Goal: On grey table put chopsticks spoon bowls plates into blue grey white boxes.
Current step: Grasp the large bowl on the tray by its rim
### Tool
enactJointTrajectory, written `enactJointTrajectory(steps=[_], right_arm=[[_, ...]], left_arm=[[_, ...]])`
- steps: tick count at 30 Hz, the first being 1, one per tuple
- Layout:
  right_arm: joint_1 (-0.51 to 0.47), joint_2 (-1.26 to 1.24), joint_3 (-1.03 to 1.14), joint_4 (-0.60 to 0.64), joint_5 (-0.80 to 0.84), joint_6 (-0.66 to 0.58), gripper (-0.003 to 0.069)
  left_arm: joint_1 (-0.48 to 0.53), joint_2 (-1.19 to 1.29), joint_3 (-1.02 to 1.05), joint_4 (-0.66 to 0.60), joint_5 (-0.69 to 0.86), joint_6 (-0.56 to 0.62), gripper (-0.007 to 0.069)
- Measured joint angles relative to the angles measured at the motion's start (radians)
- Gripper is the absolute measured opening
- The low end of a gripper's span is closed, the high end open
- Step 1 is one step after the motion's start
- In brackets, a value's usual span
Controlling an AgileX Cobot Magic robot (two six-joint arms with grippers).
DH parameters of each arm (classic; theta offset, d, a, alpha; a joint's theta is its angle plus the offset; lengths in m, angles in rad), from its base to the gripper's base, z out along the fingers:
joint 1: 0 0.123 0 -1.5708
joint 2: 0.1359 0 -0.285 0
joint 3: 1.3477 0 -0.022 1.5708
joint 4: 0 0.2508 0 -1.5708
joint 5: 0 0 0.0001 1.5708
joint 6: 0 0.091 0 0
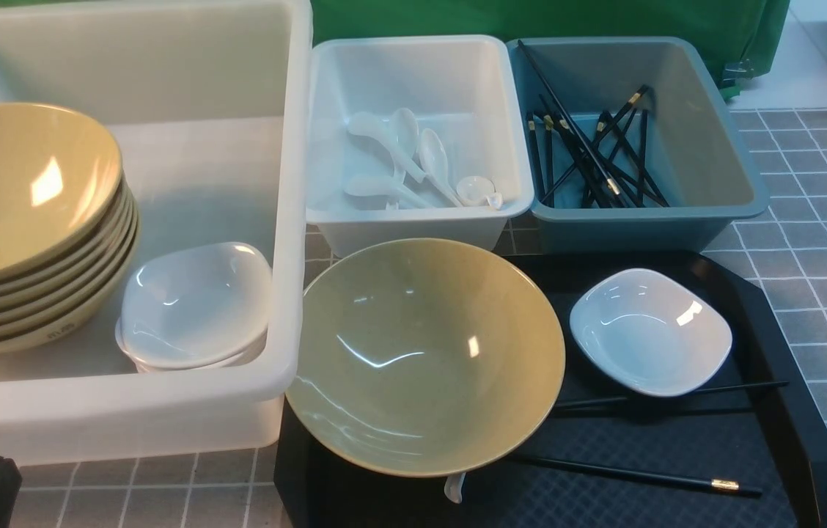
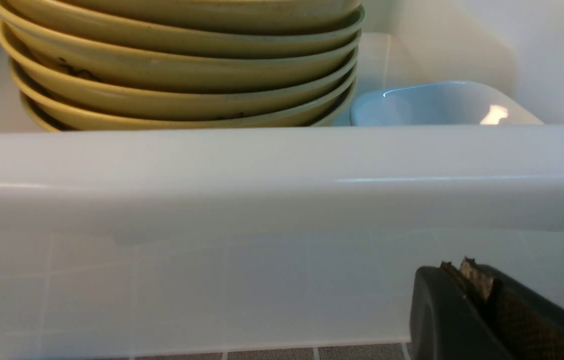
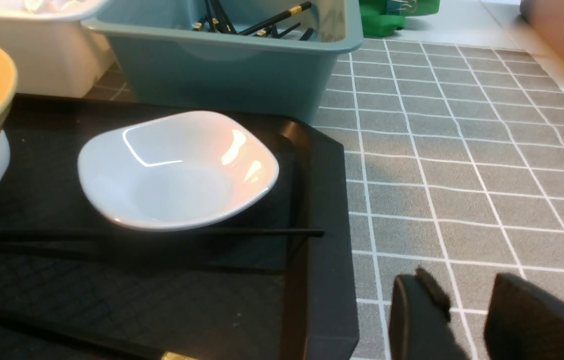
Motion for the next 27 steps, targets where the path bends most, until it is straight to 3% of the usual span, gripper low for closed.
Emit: enactJointTrajectory(steps=[18, 24, 27], right_arm=[[0.000, 0.000, 0.000, 0.000, -0.047, 0.000, 0.0237], [0.000, 0.000, 0.000, 0.005, -0.311, 0.004, 0.0237], [0.000, 0.000, 0.000, 0.007, -0.543, 0.019, 0.0237]], left_arm=[[0.000, 0.000, 0.001, 0.042, -0.044, 0.003, -0.0008], [0.000, 0.000, 0.001, 0.049, -0.250, 0.003, -0.0008], [0.000, 0.000, 0.001, 0.055, -0.405, 0.003, -0.0008]])
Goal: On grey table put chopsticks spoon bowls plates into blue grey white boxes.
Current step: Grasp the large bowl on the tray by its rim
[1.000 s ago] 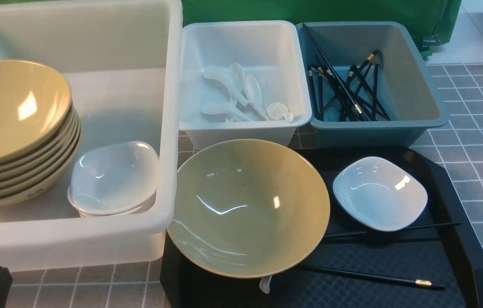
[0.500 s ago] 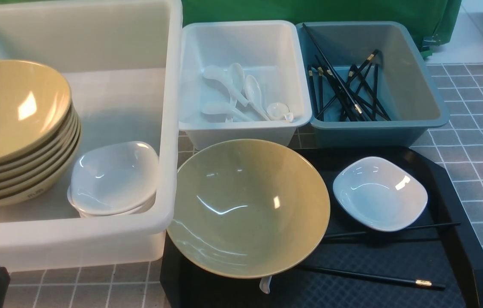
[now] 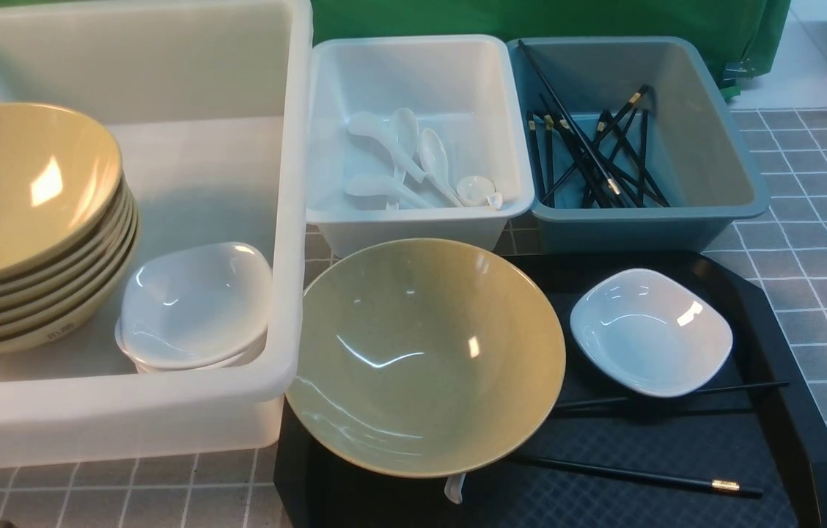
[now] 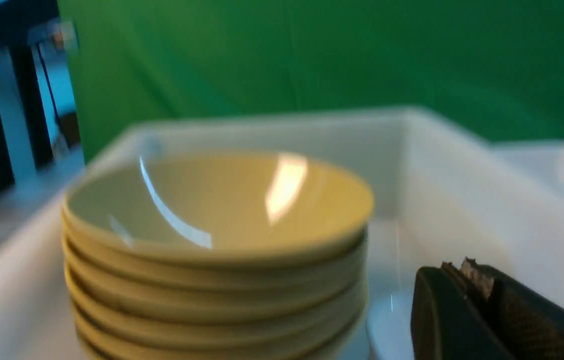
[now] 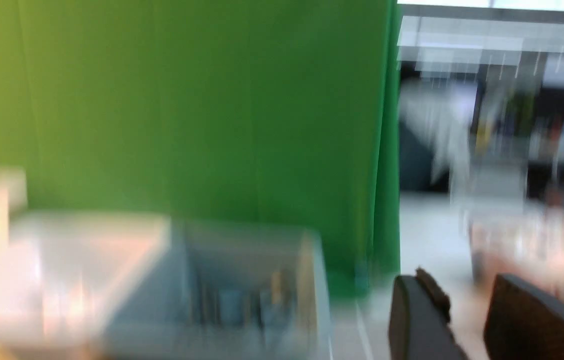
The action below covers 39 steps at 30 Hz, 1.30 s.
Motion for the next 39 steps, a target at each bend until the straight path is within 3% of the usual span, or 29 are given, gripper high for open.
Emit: enactJointTrajectory(steps=[5, 8, 11, 14, 16, 20, 21, 23, 27, 32, 33, 34, 35, 39], right_arm=[[0.000, 0.000, 0.000, 0.000, -0.251, 0.096, 0.0237], [0.000, 0.000, 0.000, 0.000, -0.386, 0.324, 0.0237], [0.000, 0.000, 0.000, 0.000, -0.423, 0.500, 0.0237], [0.000, 0.000, -0.002, 0.000, -0.399, 0.553, 0.0214], [0.000, 0.000, -0.033, 0.000, -0.311, 0.522, 0.0179], [0.000, 0.023, -0.187, 0.000, -0.070, 0.345, 0.0054], [0.000, 0.032, -0.202, 0.000, -0.061, 0.336, 0.0050], [0.000, 0.107, -0.280, 0.000, 0.028, 0.187, 0.0034], [0.000, 0.279, -0.380, 0.000, 0.218, 0.027, 0.0034], [0.000, 0.464, -0.486, 0.000, 0.542, -0.014, 0.0034], [0.000, 0.525, -0.519, 0.000, 0.665, -0.058, 0.0034], [0.001, 0.550, -0.528, 0.001, 0.702, -0.081, 0.0034], [0.005, 0.601, -0.554, 0.010, 0.836, -0.128, 0.0034], [0.051, 0.673, -0.580, 0.064, 0.995, -0.198, 0.0034]], left_arm=[[0.000, 0.000, 0.000, 0.001, -0.217, 0.000, -0.0008], [0.000, 0.000, 0.000, -0.001, -0.388, -0.006, -0.0008], [0.000, 0.000, 0.000, -0.020, -0.490, -0.049, -0.0008], [0.000, -0.001, -0.037, -0.034, -0.494, -0.148, -0.0008], [0.000, 0.003, -0.120, -0.035, -0.412, -0.189, -0.0008], [0.000, 0.119, -0.369, -0.029, -0.199, -0.204, -0.0008], [0.000, 0.139, -0.395, -0.028, -0.185, -0.198, -0.0008], [0.000, 0.272, -0.527, -0.005, -0.131, -0.171, -0.0008], [0.000, 0.494, -0.624, 0.033, -0.176, -0.121, -0.0008], [-0.030, 0.742, -0.696, 0.063, -0.135, -0.277, -0.0008], [-0.063, 0.809, -0.744, 0.112, -0.042, -0.366, -0.0008], [-0.075, 0.827, -0.760, 0.119, -0.009, -0.377, -0.0008], [-0.129, 0.896, -0.824, 0.179, 0.132, -0.442, -0.0008], [-0.339, 1.043, -0.964, 0.247, 0.448, -0.445, -0.0008]])
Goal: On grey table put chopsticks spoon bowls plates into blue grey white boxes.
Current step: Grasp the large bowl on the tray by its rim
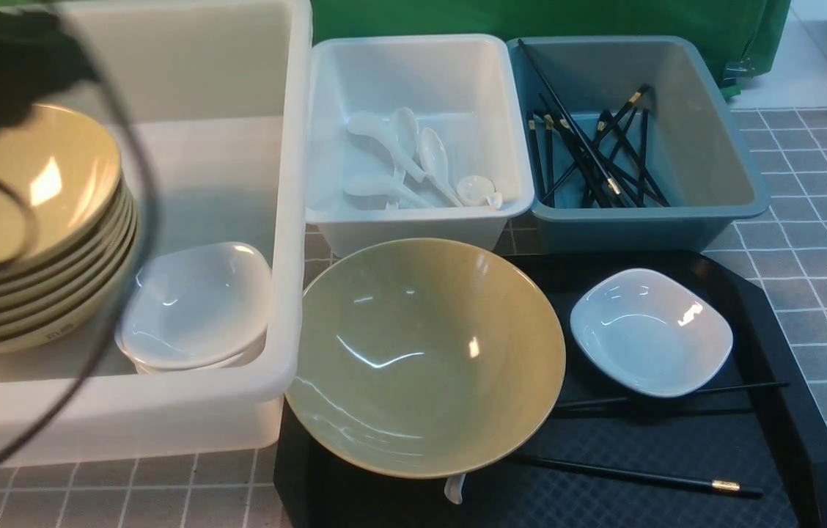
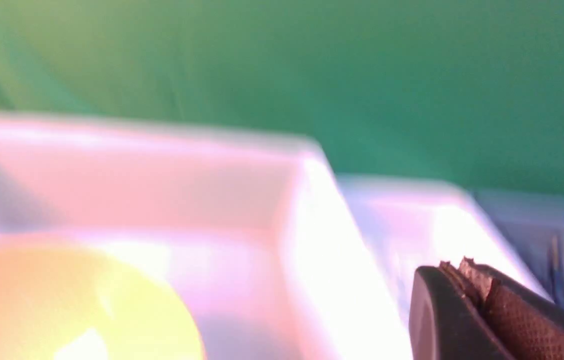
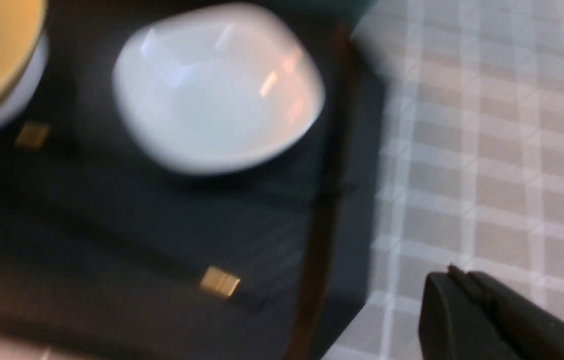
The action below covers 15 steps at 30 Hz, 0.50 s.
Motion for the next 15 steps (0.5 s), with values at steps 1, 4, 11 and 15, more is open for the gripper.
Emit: enactJointTrajectory(steps=[1, 4, 11, 15], right_arm=[[0.019, 0.011, 0.000, 0.016, 0.020, -0.030, 0.0034], [0.062, 0.018, 0.000, 0.028, 0.028, -0.061, 0.0034], [0.106, 0.018, 0.004, 0.034, -0.001, -0.072, 0.0034], [0.108, 0.018, 0.009, 0.034, -0.024, -0.072, 0.0034]], left_arm=[[-0.087, 0.058, -0.048, -0.005, 0.095, 0.029, -0.0008], [-0.243, 0.182, -0.138, -0.059, 0.218, 0.127, -0.0008], [-0.421, 0.510, -0.357, -0.244, 0.446, 0.319, -0.0008], [-0.455, 0.670, -0.461, -0.261, 0.525, 0.367, -0.0008]])
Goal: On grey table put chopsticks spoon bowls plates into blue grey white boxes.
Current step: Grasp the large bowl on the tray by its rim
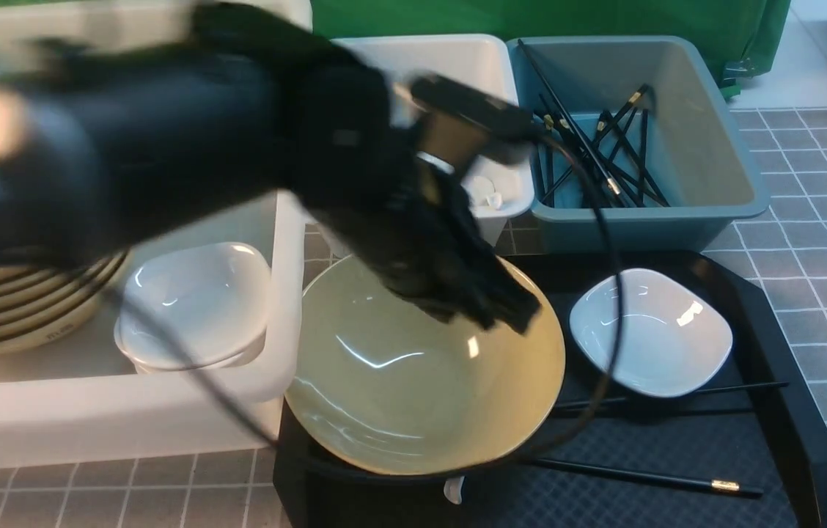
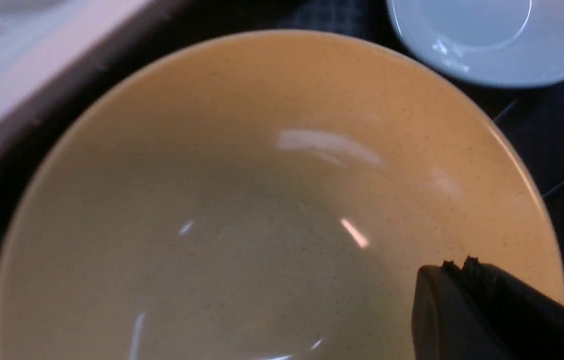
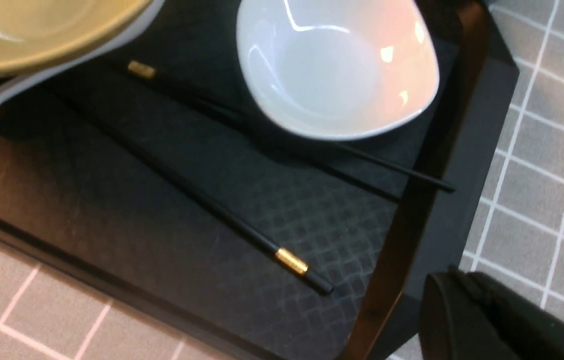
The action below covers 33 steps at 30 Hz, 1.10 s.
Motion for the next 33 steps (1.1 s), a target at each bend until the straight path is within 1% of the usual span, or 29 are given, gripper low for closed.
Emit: enactJointTrajectory(steps=[3, 9, 11, 12, 13, 15, 17, 20, 21, 22, 23, 24, 25, 27, 28, 29, 31, 33], right_arm=[[0.000, 0.000, 0.001, 0.000, 0.000, 0.001, 0.0034], [0.000, 0.000, 0.001, 0.002, -0.004, 0.011, 0.0034], [0.000, 0.000, 0.001, 0.008, -0.010, 0.011, 0.0034], [0.000, 0.000, 0.001, 0.010, -0.010, 0.012, 0.0034], [0.000, 0.000, 0.001, 0.018, -0.014, 0.012, 0.0034], [0.000, 0.000, 0.001, 0.023, -0.019, 0.012, 0.0034], [0.000, 0.000, 0.001, 0.024, -0.019, 0.012, 0.0034], [0.000, 0.000, 0.001, 0.024, -0.018, 0.012, 0.0034], [0.000, 0.000, 0.001, 0.024, -0.017, 0.012, 0.0034], [0.000, 0.000, 0.001, 0.024, -0.017, 0.012, 0.0034], [0.000, 0.000, 0.001, 0.024, -0.015, 0.012, 0.0034], [0.000, 0.000, 0.002, 0.024, -0.014, 0.012, 0.0034], [0.000, 0.000, 0.002, 0.024, -0.014, 0.012, 0.0034], [0.000, 0.000, 0.002, 0.024, -0.014, 0.012, 0.0034], [0.000, 0.000, 0.002, 0.024, -0.014, 0.012, 0.0034], [0.000, 0.000, 0.002, 0.025, -0.014, 0.012, 0.0034], [0.000, 0.000, 0.002, 0.026, -0.014, 0.012, 0.0034], [0.000, 0.000, 0.002, 0.027, -0.014, 0.012, 0.0034]], left_arm=[[-0.013, 0.118, -0.055, 0.000, 0.020, 0.009, -0.0008], [-0.032, 0.219, -0.081, -0.010, 0.017, 0.015, -0.0008], [-0.054, 0.251, -0.095, -0.066, 0.021, 0.036, -0.0008], [-0.056, 0.253, -0.096, -0.070, 0.022, 0.041, -0.0008], [-0.073, 0.258, -0.107, -0.109, 0.032, 0.088, -0.0008], [-0.096, 0.259, -0.129, -0.152, 0.045, 0.137, -0.0006], [-0.111, 0.259, -0.160, -0.168, 0.064, 0.163, -0.0006], [-0.118, 0.256, -0.224, -0.152, 0.107, 0.172, 0.0001], [-0.113, 0.249, -0.279, -0.104, 0.149, 0.170, 0.0018], [-0.111, 0.247, -0.293, -0.089, 0.161, 0.167, 0.0024], [-0.099, 0.242, -0.342, -0.027, 0.204, 0.153, 0.0052], [-0.074, 0.235, -0.389, 0.052, 0.256, 0.121, 0.0104], [-0.071, 0.234, -0.392, 0.061, 0.261, 0.117, 0.0110], [-0.035, 0.230, -0.411, 0.119, 0.296, 0.089, 0.0170], [-0.003, 0.230, -0.414, 0.141, 0.313, 0.073, 0.0238], [0.002, 0.231, -0.414, 0.143, 0.315, 0.071, 0.0255], [0.063, 0.249, -0.414, 0.149, 0.331, 0.066, 0.0351], [0.094, 0.269, -0.414, 0.141, 0.336, 0.065, 0.0401]])
